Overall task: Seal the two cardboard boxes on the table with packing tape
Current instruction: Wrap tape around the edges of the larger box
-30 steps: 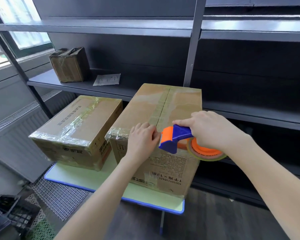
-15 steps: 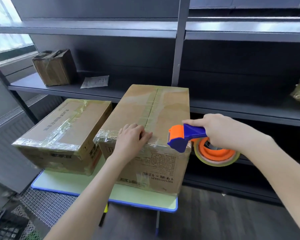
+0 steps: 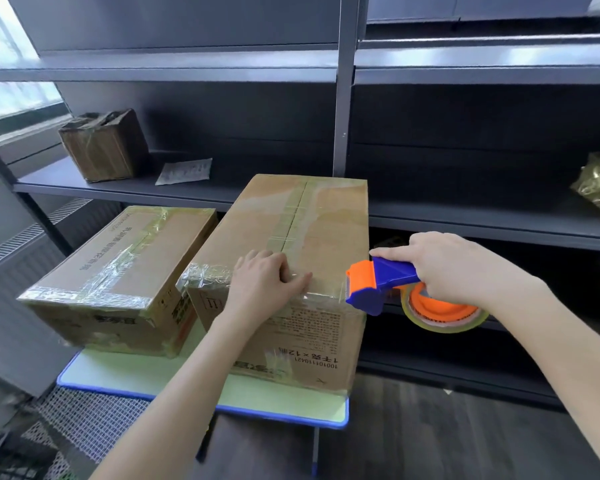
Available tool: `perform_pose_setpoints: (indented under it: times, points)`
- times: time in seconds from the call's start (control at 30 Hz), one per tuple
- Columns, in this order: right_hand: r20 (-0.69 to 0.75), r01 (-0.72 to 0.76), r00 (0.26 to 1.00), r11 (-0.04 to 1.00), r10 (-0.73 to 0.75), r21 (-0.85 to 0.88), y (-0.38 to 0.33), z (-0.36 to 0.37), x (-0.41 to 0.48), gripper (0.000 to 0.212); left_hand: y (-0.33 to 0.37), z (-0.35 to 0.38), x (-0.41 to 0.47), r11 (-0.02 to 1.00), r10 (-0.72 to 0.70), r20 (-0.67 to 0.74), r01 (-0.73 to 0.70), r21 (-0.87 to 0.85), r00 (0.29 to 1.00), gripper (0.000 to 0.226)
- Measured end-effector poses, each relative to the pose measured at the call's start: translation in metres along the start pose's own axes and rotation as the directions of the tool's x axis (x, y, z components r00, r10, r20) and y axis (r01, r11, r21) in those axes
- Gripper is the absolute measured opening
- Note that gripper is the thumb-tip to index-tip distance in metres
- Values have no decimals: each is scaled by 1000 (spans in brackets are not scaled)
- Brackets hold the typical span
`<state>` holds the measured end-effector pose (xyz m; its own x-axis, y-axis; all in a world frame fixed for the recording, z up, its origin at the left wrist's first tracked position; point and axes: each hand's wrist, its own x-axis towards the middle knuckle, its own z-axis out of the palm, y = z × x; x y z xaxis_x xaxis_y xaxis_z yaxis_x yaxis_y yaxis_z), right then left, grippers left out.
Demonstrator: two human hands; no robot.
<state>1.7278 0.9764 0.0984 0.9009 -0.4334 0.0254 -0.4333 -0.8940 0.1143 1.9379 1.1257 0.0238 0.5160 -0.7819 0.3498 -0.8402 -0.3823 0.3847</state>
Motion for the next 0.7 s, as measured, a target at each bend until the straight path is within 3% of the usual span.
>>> perform_pose_setpoints:
  times: [0.2,0.4,0.7]
  points:
    - [-33,3,999,999,-4,-53,0,3,3,75,36,25,-4,998,15,-42,-12,62,999,38]
    - [16,4,1000,998,-5,60,0,4,2,79,26,24,-2,1000,20,-24,-20,9,1000,41]
    - [-51,68,997,987,-61,148,-44,8,24,71,-25,-1,-2,999,33,1,-33,-40,999,41]
